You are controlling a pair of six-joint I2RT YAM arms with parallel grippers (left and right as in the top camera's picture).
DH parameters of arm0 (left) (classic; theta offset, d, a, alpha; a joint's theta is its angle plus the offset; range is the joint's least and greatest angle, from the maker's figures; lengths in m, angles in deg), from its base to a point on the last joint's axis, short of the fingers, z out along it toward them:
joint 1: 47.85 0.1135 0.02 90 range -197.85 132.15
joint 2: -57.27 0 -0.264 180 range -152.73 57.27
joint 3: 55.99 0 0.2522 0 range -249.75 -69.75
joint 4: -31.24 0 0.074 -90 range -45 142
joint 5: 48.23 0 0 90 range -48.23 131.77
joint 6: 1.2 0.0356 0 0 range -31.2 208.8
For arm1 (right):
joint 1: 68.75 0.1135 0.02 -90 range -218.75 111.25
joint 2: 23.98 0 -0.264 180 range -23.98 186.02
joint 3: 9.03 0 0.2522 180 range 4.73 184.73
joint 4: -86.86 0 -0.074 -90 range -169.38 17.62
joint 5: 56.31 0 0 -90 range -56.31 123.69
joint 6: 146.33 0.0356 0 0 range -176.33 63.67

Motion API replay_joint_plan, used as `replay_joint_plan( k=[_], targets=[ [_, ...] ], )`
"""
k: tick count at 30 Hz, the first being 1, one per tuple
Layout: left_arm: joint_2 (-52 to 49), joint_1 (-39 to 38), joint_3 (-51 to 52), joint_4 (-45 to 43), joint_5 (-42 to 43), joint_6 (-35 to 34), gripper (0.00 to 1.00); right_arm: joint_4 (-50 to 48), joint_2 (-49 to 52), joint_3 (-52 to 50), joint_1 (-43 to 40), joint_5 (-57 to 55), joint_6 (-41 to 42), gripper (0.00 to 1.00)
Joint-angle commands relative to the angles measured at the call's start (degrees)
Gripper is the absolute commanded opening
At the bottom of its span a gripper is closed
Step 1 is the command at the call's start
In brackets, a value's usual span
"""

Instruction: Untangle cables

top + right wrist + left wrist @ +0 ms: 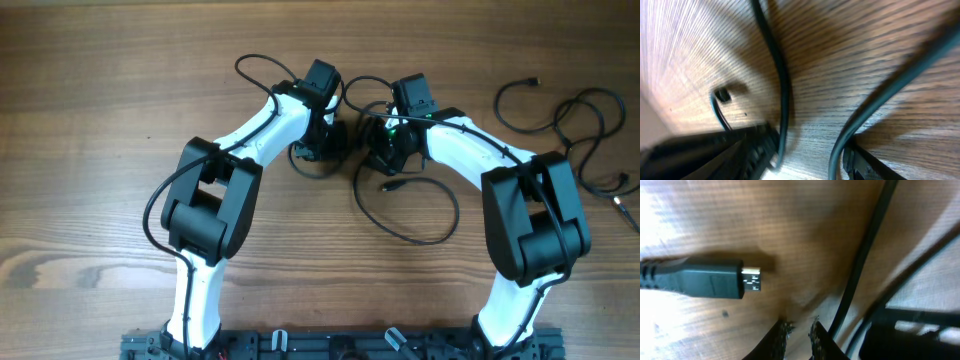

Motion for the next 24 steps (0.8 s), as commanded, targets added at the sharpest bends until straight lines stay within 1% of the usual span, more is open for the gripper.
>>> replay_joint_plan(
  k=[1,3,6,12,16,24],
  targets=[
    [-1.1,0.1,0.9,2.3,6.3,2.0,0.19,0.3,2.8,-1.2,0.4,-9.4,4.7,0.60],
    [-1.1,0.1,0.9,2.5,8.2,2.3,0.20,0.3,2.8,-1.2,0.4,-10.5,4.9,0.54],
    [-1.1,0.1,0.9,2.3,8.3,2.3,0.20,0.0,2.8,-1.2,0.6,-12.7,5.9,0.50],
    [-1.1,0.1,0.9,2.7,8.4,2.3,0.20,-0.1,2.8,-1.2,1.5,-15.0,5.7,0.46],
    [-1.1,0.1,0.9,3.9,11.6,6.1,0.19,-0.2,2.8,-1.2,2.0,-15.2,5.7,0.42],
    [-1.1,0.1,0.9,4.0,12.0,6.2,0.20,-0.8,2.8,-1.2,2.5,-15.3,5.9,0.41]
  ],
)
